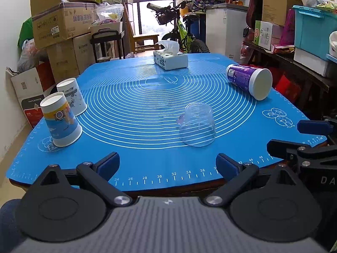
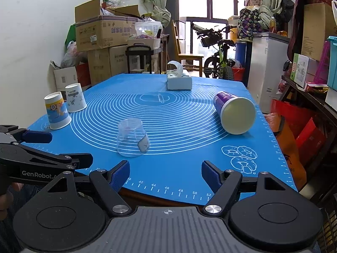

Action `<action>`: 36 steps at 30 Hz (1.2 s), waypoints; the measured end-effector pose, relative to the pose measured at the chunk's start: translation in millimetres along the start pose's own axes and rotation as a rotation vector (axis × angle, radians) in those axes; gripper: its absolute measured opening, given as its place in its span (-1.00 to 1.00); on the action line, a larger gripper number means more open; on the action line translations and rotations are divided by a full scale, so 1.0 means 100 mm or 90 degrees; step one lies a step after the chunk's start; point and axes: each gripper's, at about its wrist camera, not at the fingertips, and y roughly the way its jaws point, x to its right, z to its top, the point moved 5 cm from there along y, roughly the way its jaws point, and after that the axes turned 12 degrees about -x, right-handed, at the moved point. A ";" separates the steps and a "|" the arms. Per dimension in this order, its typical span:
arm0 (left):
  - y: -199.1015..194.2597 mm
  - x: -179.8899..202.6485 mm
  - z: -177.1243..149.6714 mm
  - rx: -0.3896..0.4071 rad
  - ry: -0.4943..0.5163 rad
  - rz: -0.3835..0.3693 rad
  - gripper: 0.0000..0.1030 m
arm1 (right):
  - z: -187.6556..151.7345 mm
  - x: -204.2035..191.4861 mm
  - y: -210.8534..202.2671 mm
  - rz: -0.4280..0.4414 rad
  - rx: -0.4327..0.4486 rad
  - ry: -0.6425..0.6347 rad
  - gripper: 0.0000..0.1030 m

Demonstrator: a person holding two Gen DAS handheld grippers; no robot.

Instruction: Flip cup upside down

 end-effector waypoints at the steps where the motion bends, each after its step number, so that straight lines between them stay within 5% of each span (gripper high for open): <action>1: 0.00 0.00 0.00 -0.001 0.000 -0.001 0.88 | 0.00 0.00 0.00 0.000 0.000 0.000 0.53; 36: 0.00 0.01 0.01 -0.006 -0.001 -0.001 0.89 | 0.00 0.01 0.00 0.002 0.001 0.000 0.53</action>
